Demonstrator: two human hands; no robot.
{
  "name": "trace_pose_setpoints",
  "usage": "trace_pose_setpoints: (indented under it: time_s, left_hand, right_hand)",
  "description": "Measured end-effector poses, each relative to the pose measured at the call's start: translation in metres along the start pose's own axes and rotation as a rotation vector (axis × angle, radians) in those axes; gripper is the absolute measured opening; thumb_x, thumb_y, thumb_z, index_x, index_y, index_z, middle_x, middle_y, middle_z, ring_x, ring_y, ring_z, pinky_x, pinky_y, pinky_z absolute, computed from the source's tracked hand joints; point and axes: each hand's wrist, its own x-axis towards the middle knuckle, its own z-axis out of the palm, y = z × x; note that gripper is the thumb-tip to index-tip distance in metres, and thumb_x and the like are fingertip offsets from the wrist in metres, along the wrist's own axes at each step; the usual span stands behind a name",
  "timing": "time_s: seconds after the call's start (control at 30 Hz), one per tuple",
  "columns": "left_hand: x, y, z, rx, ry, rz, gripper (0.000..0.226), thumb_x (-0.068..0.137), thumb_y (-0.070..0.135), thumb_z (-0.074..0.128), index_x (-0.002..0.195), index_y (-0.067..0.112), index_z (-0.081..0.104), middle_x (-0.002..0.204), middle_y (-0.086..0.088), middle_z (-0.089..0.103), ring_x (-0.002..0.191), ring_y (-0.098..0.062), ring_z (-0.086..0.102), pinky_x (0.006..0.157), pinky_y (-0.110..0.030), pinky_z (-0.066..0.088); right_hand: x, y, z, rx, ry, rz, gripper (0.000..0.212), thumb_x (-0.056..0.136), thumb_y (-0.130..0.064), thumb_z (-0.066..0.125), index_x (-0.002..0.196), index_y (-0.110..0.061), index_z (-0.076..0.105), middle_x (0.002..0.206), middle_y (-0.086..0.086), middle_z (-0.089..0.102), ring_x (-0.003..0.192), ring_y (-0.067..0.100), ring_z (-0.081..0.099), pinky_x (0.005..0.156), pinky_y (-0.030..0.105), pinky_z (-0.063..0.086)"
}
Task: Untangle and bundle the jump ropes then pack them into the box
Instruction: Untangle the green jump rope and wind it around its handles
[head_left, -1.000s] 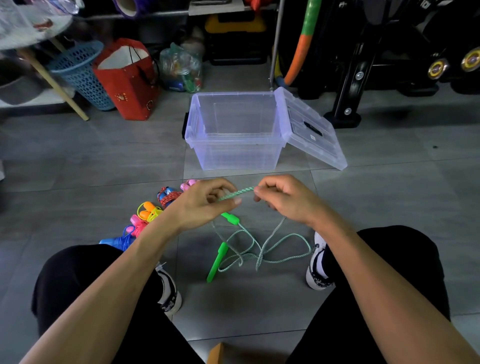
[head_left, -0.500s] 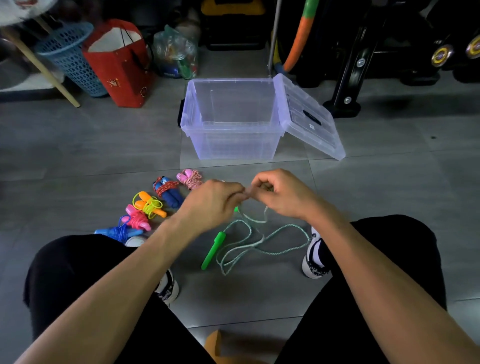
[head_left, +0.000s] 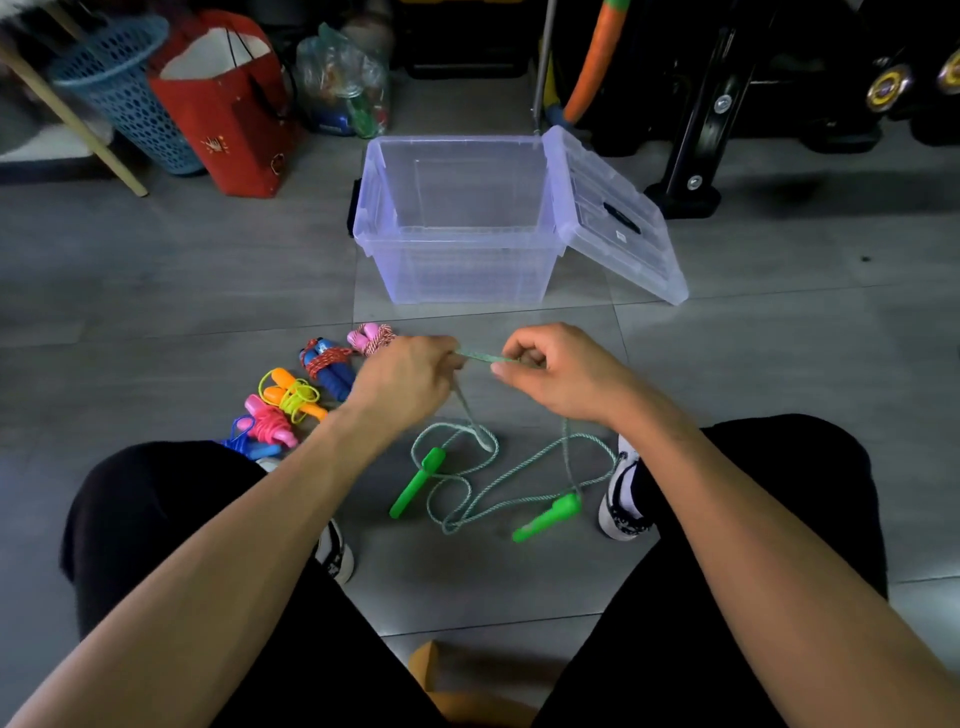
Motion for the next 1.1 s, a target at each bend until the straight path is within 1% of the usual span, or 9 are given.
trace_pose_setpoints:
  time_s: [0.13, 0.27, 0.37, 0.6, 0.7, 0.77, 0.87, 0.97, 1.1]
  left_hand:
    - [0.007, -0.034, -0.01, 0.375, -0.248, -0.422, 0.044, 0.094, 0.028, 0.054, 0.137, 0.019, 0.05, 0.138, -0.014, 0.052, 0.121, -0.034, 0.054, 0.095, -0.041, 0.046]
    - [-0.002, -0.01, 0.003, 0.025, -0.21, 0.129, 0.052, 0.089, 0.042, 0.059, 0.135, 0.02, 0.05, 0.134, -0.005, 0.056, 0.123, -0.025, 0.053, 0.1, -0.04, 0.046]
    - [-0.013, 0.023, 0.004, -0.045, -0.017, 0.303, 0.034, 0.097, 0.041, 0.042, 0.1, 0.014, 0.063, 0.097, -0.003, 0.066, 0.09, -0.028, 0.062, 0.069, -0.036, 0.047]
    - [0.004, -0.011, -0.025, 0.084, 0.087, -0.37, 0.005, 0.084, 0.013, 0.053, 0.081, 0.012, 0.056, 0.085, -0.015, 0.064, 0.087, -0.041, 0.062, 0.068, -0.037, 0.047]
    - [0.004, -0.016, -0.031, 0.041, 0.015, -0.543, 0.019, 0.082, 0.014, 0.062, 0.066, 0.016, 0.051, 0.081, -0.011, 0.061, 0.091, -0.039, 0.061, 0.071, -0.034, 0.043]
    - [0.003, -0.017, -0.024, 0.046, -0.025, -0.468, 0.009, 0.085, 0.022, 0.063, 0.093, 0.018, 0.062, 0.104, -0.014, 0.066, 0.098, -0.037, 0.062, 0.078, -0.037, 0.049]
    - [-0.001, -0.007, -0.01, -0.061, -0.03, -0.063, 0.06, 0.087, 0.033, 0.066, 0.142, 0.029, 0.041, 0.13, -0.009, 0.057, 0.099, -0.026, 0.063, 0.09, -0.041, 0.051]
    - [-0.004, 0.015, 0.0, -0.292, -0.068, 0.164, 0.062, 0.087, 0.033, 0.07, 0.142, 0.032, 0.044, 0.129, 0.0, 0.06, 0.08, -0.011, 0.069, 0.086, -0.034, 0.054]
    - [-0.004, 0.022, 0.005, -0.535, -0.149, 0.072, 0.021, 0.093, 0.02, 0.063, 0.114, 0.018, 0.062, 0.088, 0.0, 0.074, 0.069, -0.015, 0.07, 0.07, -0.028, 0.056]
  right_hand:
    - [-0.005, 0.008, -0.007, -0.055, -0.013, 0.036, 0.021, 0.092, -0.034, 0.062, 0.084, -0.015, 0.066, 0.055, -0.009, 0.049, 0.047, 0.001, 0.042, 0.051, 0.022, 0.032]
    - [-0.005, 0.009, -0.008, -0.032, 0.024, 0.024, 0.021, 0.094, -0.033, 0.059, 0.083, -0.016, 0.067, 0.056, -0.008, 0.049, 0.047, 0.001, 0.042, 0.048, 0.017, 0.029]
    - [-0.003, 0.005, -0.002, -0.028, 0.023, 0.022, 0.025, 0.094, -0.035, 0.059, 0.077, -0.016, 0.063, 0.053, -0.007, 0.046, 0.044, 0.004, 0.039, 0.046, 0.02, 0.027]
    - [-0.005, 0.021, -0.011, -0.165, -0.047, 0.131, 0.028, 0.093, -0.037, 0.057, 0.077, -0.014, 0.062, 0.064, 0.002, 0.061, 0.053, 0.015, 0.049, 0.053, 0.027, 0.035]
    - [-0.005, 0.027, -0.015, -0.238, 0.02, 0.146, 0.029, 0.095, -0.035, 0.056, 0.076, -0.014, 0.059, 0.063, 0.001, 0.057, 0.058, 0.02, 0.053, 0.056, 0.03, 0.038]
    - [-0.003, 0.028, -0.013, -0.173, 0.035, 0.156, 0.03, 0.097, -0.032, 0.053, 0.076, -0.011, 0.056, 0.068, 0.005, 0.063, 0.063, 0.023, 0.063, 0.063, 0.032, 0.047]
    - [0.001, 0.02, -0.005, 0.075, 0.048, 0.179, 0.028, 0.1, -0.027, 0.05, 0.079, -0.008, 0.054, 0.071, 0.007, 0.068, 0.061, 0.015, 0.069, 0.066, 0.034, 0.054]
    - [0.005, 0.011, 0.003, 0.254, 0.039, 0.212, 0.026, 0.101, -0.024, 0.048, 0.081, -0.01, 0.055, 0.072, 0.007, 0.068, 0.066, 0.025, 0.071, 0.066, 0.042, 0.057]
    - [0.006, 0.002, 0.006, 0.355, 0.039, 0.225, 0.024, 0.102, -0.024, 0.047, 0.085, -0.01, 0.055, 0.072, 0.008, 0.063, 0.065, 0.028, 0.067, 0.063, 0.044, 0.058]
